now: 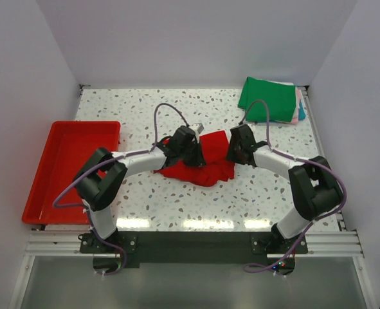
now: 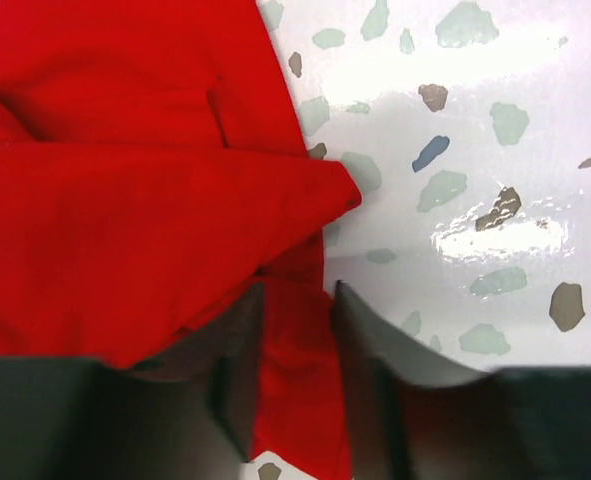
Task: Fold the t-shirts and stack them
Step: Flatten the tshirt out
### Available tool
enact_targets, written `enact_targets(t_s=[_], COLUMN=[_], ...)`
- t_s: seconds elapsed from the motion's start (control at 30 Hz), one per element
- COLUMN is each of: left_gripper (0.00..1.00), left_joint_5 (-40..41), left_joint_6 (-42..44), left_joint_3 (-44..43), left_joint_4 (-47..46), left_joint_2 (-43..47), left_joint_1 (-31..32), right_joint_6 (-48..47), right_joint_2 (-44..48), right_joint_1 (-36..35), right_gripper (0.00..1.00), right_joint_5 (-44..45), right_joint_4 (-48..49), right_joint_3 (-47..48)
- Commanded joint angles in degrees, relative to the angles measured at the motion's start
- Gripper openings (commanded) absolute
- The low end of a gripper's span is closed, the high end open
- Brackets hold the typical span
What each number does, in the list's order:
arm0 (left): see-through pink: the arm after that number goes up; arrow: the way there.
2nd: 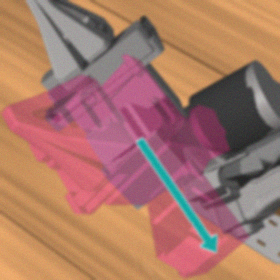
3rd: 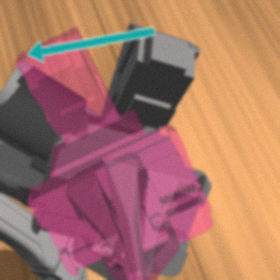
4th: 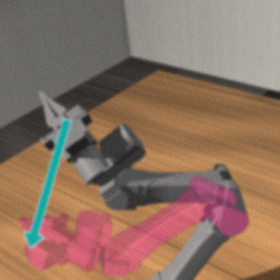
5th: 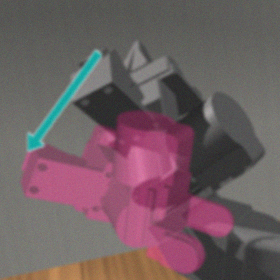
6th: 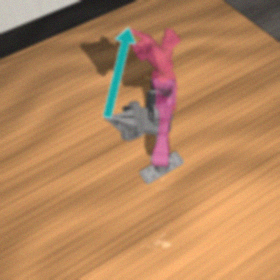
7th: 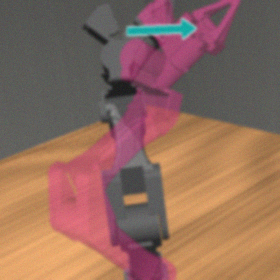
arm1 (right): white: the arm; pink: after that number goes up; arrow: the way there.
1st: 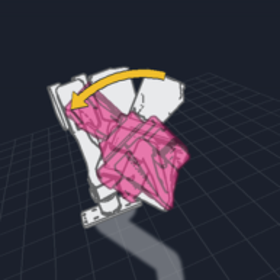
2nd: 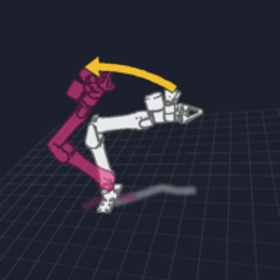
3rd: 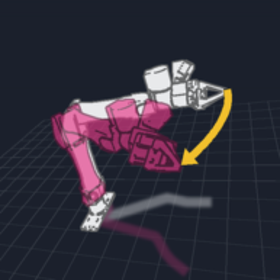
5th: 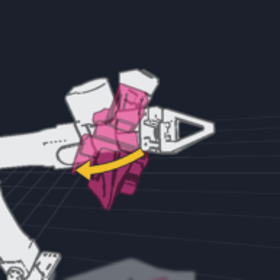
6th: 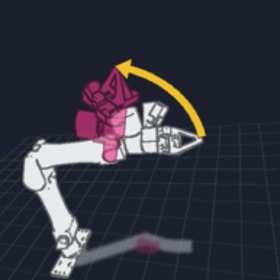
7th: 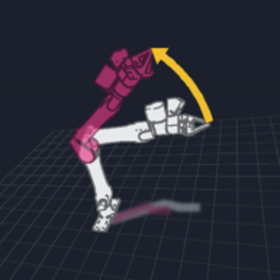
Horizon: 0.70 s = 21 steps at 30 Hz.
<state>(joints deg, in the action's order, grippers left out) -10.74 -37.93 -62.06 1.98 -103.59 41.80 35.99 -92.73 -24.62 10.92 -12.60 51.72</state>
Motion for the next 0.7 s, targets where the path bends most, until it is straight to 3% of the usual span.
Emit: enact_targets(t_s=[0.0,0.07,0.1,0.13,0.67], left_gripper=[0.01,0.0,0.0,0.0,0.0], left_joint_5=[1.86,4.13,4.67,5.03,7.75], left_joint_6=[1.11,1.63,1.89,2.16,7.08], left_joint_3=[-2.8,-3.41,-3.5,-3.68,-9.73], left_joint_4=[1.09,3.37,3.99,4.61,16.47], left_joint_2=[1.72,4.08,5.14,6.28,25.0], left_joint_1=[0.21,-0.14,-0.4,-0.67,-10.33], right_joint_6=[1.54,1.28,1.19,1.1,-1.71], right_joint_2=[-0.7,-0.09,-0.08,0.96,12.04], right_joint_1=[0.8,1.68,1.68,2.12,2.56], right_gripper=[0.31,0.08,0.08,0.0,0.04], right_joint_5=[-0.02,-0.37,-0.54,-0.63,-3.01], right_joint_4=[3.9,3.46,3.46,3.11,-2.43], right_joint_3=[-0.05,0.39,0.57,0.74,3.39])
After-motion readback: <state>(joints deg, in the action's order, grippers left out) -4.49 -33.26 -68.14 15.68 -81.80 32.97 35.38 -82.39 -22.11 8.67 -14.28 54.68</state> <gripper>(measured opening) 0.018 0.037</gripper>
